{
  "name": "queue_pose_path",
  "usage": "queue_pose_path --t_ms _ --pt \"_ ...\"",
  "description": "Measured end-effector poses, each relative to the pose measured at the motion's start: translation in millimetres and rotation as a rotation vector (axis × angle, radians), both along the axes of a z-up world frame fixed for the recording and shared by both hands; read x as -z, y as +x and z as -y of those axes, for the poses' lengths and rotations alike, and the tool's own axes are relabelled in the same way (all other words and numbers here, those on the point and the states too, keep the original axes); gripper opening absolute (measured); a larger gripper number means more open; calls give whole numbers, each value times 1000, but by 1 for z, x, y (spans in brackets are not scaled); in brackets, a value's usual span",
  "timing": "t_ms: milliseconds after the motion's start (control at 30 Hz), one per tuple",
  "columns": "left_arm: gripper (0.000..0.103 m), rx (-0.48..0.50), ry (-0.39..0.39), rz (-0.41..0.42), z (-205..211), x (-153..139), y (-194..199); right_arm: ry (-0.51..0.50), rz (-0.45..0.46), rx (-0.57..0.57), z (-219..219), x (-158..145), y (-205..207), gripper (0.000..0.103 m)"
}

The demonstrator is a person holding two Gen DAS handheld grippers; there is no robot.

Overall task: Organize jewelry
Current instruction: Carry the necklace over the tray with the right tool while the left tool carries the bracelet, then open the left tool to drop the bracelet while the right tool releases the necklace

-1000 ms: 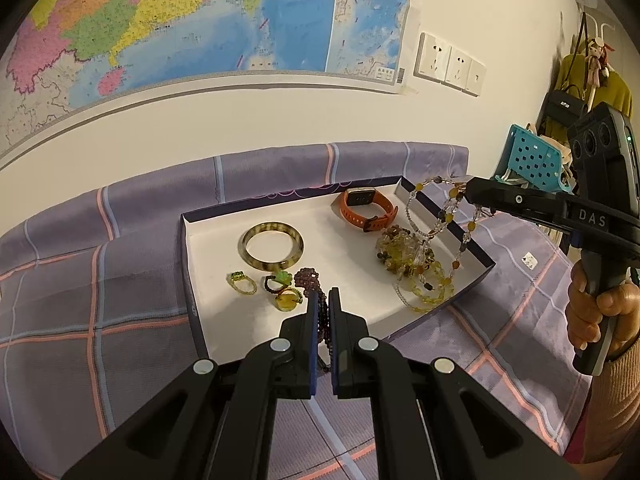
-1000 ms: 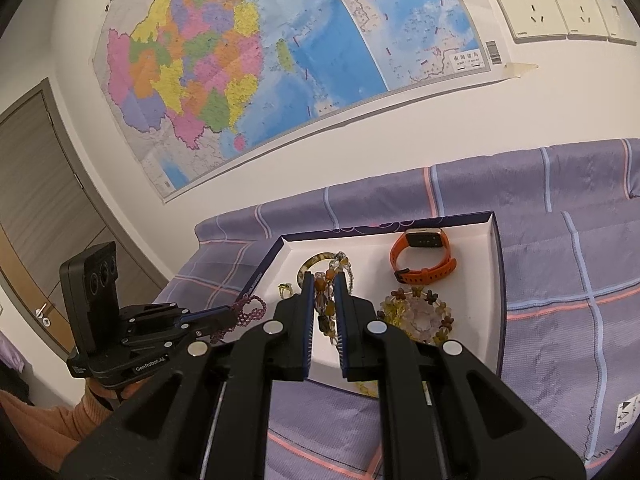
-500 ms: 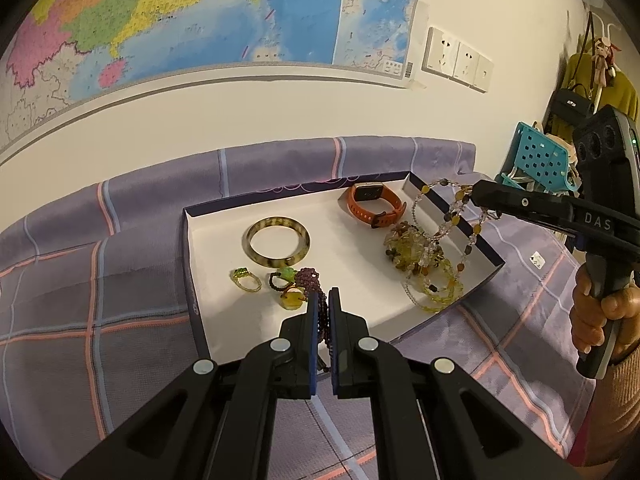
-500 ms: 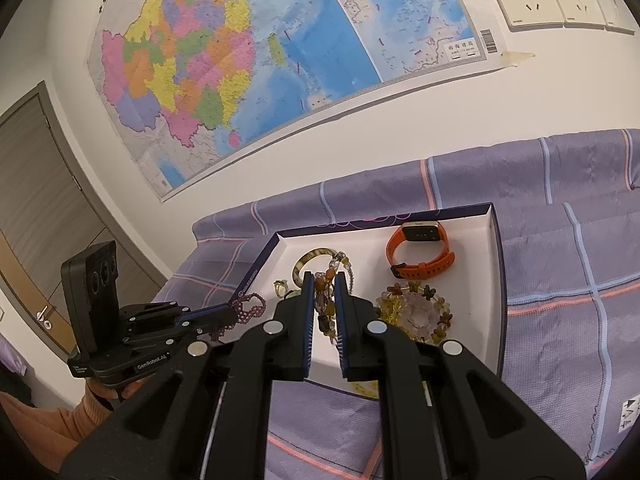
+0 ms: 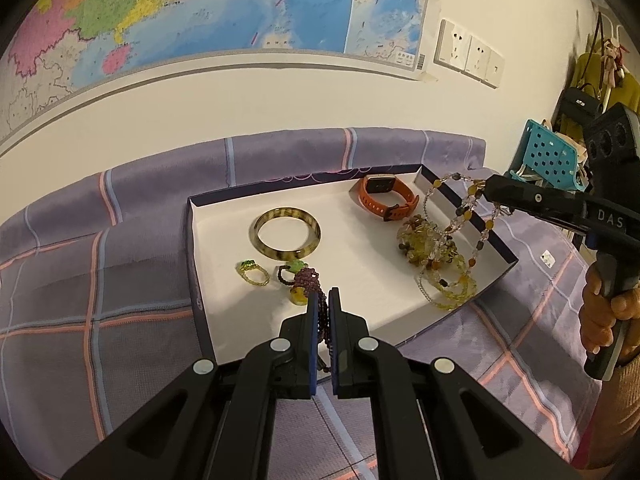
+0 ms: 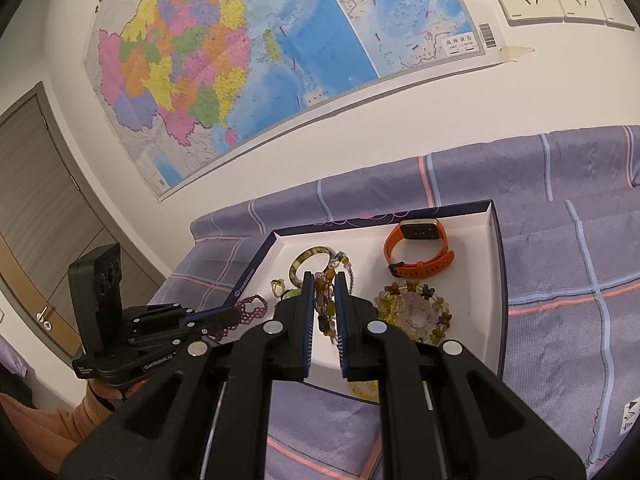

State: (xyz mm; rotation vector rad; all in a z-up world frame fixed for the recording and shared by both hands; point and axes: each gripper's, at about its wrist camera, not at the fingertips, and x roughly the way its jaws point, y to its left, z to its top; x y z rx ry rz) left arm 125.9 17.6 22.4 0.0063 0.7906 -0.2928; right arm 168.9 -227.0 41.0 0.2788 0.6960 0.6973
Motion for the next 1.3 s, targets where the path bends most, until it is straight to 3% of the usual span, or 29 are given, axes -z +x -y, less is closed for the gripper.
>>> queue_pose_path --t_ms 533,633,767,867,933,967,1033,1100,1133,1200,1300 --pt "5 -43 17 -87 -4 27 21 -50 -84 52 4 28 21 10" --pt "7 -50 19 -102 -6 31 24 -74 -104 69 4 37 25 12" --pt "24 -60 20 -100 -9 31 23 -104 -127 96 7 47 29 15" --pt "39 -66 16 -83 -9 27 18 -145 -126 121 9 51 27 33" --pt "47 -72 18 -66 -10 24 13 -157 -117 135 10 50 24 35" --pt "58 -83 23 -55 -10 22 10 -160 -109 136 10 48 21 37" --pt "70 -90 26 -26 -8 17 2 -175 -78 142 9 43 11 59" --pt "88 -99 19 -8 -8 13 -7 -197 -46 139 6 38 1 67" --pt "92 -108 14 9 -8 11 -13 -209 -25 133 3 36 -7 82" --pt "96 -118 16 39 -7 7 -26 -232 16 140 -1 32 -24 96" --pt "96 -140 25 54 -4 5 -41 -278 46 132 -10 32 -46 97"
